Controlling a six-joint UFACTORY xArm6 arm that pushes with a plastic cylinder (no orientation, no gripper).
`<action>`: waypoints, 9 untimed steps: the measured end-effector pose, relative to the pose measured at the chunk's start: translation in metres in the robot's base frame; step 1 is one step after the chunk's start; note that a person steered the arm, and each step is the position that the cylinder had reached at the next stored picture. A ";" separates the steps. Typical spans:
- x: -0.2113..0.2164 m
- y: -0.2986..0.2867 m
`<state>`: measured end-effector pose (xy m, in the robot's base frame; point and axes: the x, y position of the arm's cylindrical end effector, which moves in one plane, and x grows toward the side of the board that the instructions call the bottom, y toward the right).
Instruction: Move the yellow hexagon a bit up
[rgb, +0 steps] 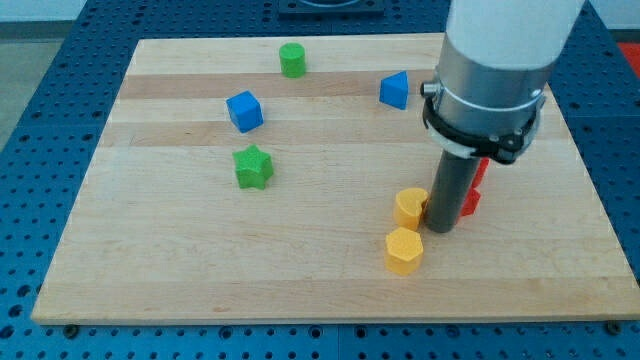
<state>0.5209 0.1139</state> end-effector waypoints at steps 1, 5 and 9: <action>0.000 -0.024; 0.077 -0.026; 0.082 -0.057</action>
<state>0.6028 0.0572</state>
